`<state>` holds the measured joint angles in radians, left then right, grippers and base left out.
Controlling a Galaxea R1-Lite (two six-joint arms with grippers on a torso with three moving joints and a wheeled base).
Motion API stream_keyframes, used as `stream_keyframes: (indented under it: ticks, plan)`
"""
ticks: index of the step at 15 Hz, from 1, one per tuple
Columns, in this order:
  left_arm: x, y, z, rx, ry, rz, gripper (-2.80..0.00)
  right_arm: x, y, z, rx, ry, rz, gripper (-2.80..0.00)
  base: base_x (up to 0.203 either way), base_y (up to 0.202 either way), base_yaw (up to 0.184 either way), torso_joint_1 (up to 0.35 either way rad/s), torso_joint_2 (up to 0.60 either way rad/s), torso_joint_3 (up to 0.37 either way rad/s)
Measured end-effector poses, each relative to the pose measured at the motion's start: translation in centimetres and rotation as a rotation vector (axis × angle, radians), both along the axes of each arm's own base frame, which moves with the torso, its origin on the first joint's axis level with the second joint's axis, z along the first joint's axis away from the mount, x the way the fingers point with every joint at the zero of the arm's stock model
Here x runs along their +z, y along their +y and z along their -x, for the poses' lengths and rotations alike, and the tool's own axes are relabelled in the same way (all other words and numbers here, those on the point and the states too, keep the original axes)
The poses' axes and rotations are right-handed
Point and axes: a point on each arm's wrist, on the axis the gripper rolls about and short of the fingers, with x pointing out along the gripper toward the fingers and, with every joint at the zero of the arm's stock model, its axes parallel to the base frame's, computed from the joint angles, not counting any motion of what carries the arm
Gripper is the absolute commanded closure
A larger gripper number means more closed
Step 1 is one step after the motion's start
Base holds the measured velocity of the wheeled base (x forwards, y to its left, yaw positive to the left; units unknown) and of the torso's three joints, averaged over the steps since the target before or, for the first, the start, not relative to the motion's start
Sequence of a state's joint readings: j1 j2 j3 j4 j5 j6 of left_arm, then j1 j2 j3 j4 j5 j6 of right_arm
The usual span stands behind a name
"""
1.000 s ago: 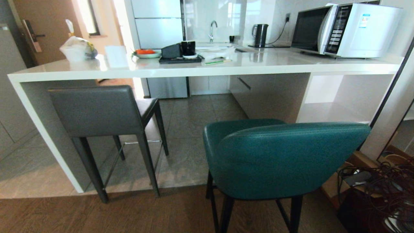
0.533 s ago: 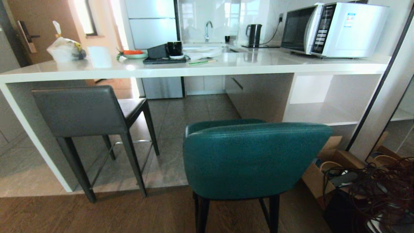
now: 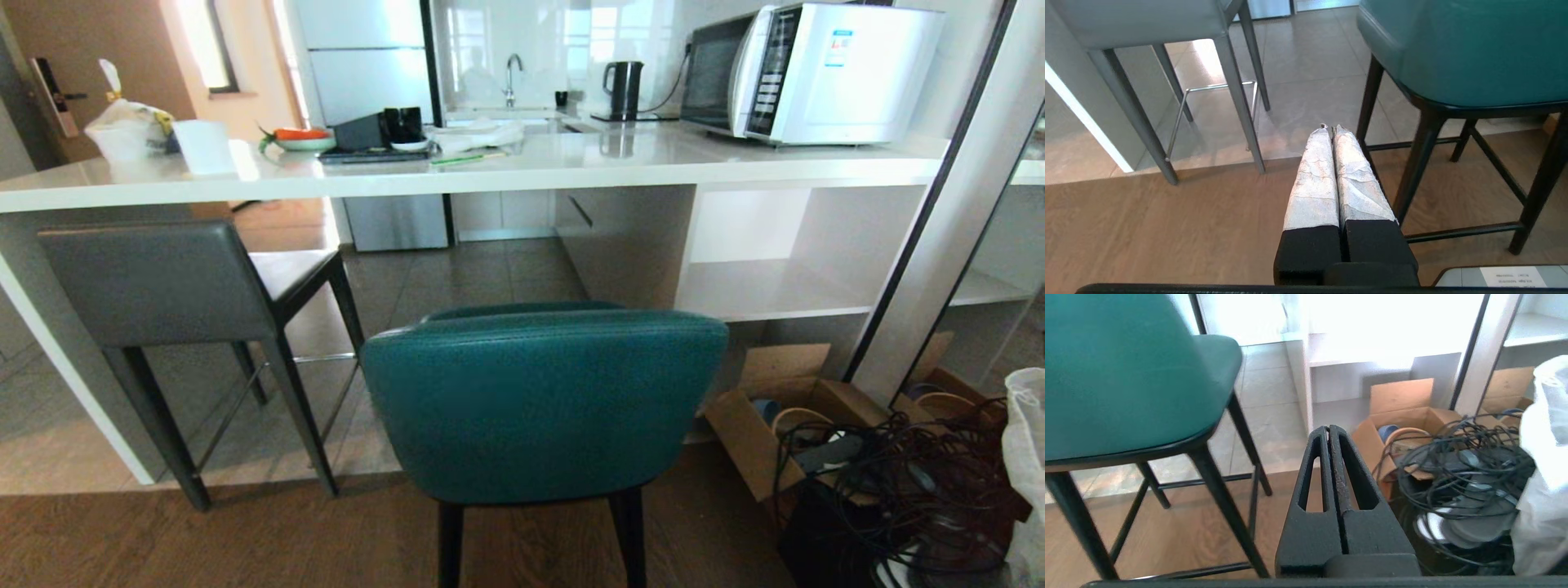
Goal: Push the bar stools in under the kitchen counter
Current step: Push the blue chair back under the dining table
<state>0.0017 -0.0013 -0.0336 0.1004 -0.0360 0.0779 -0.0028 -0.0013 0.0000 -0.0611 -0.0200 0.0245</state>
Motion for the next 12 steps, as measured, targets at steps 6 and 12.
stream_keyframes:
  ticks: [6,12]
  plan:
    - [0.1,0.0,0.0,0.019,-0.004,0.025,0.0,0.0,0.0,0.0,-0.004,-0.001,-0.003,0.0,0.0,0.0,0.0,0.0,0.0,0.0]
    - [7.5,-0.2,-1.0,-0.078,-0.085,0.079,0.0,5.7,0.0,-0.3,0.014,-0.001,-0.025,0.0,0.0,0.0,0.0,0.0,0.0,0.0]
